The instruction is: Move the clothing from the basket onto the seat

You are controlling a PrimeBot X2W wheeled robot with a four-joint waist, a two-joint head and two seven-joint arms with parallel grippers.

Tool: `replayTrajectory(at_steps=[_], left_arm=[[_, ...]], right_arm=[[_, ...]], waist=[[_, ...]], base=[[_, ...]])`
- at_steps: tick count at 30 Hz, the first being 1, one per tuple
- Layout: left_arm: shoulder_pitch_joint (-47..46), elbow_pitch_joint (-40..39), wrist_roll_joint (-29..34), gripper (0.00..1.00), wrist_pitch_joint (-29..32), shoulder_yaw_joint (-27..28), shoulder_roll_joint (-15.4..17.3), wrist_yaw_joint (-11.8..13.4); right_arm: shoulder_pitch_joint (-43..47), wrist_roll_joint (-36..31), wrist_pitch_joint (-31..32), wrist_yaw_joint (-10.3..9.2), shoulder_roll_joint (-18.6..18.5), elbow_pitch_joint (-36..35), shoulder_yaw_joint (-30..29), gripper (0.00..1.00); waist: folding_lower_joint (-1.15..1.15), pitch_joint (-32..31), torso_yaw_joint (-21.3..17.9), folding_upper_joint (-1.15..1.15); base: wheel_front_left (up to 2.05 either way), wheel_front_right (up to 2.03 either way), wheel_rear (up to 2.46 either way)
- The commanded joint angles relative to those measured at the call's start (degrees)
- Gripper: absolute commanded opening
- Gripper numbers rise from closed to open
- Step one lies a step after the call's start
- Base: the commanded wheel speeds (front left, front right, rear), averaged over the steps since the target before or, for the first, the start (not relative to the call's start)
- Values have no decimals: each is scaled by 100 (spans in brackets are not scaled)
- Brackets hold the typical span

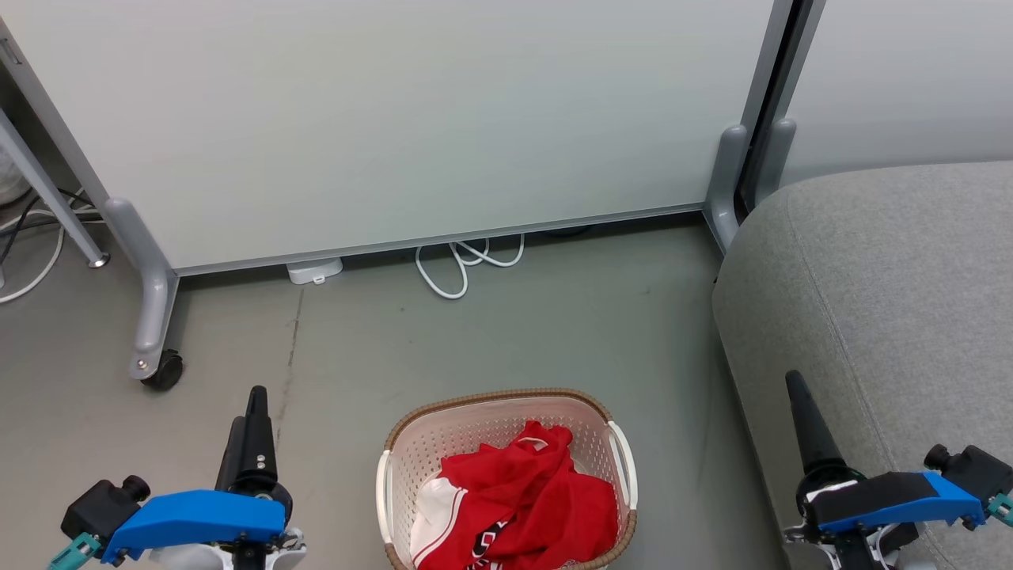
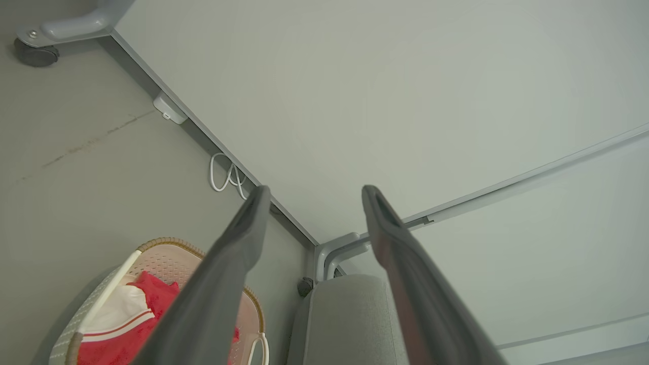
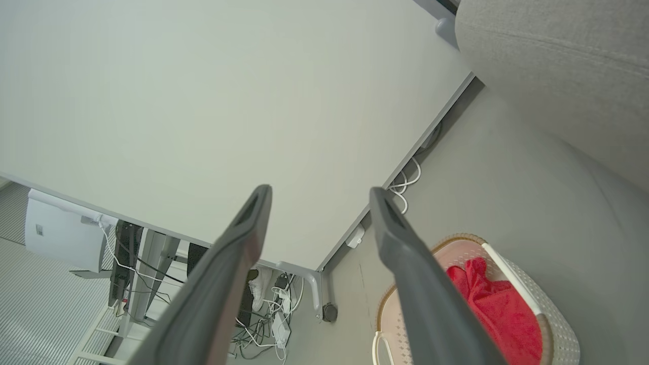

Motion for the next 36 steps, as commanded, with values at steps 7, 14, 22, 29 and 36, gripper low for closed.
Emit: replayTrajectory(at_steps=[7,14,22,29,36], left_arm=[[-164,-79,991,100,-196,-166,104,46],[-150,-96,1584,100,-330,-230,111,53],[-129,-73,2316,100,-527,-337,103,-18],[-163,44,2631,100,-623,-377,99,-76],[-185,122,2960,100,-715,-402,93,-88]], right_arm=[[-198,-883,-195,8,-46,-70,150,100],[-238,-1453,-331,8,-50,11,225,100],[-301,-2314,-517,10,-57,108,313,100],[-328,-2706,-603,11,-60,160,348,100],[-346,-3071,-669,11,-64,187,389,100]], waist=[[0,-1,-2,0],[0,-9,-3,0],[0,-18,-8,0],[0,-19,-6,0],[0,-24,-2,0]], base=[[0,0,0],[0,0,0],[0,0,0],[0,0,0],[0,0,0]])
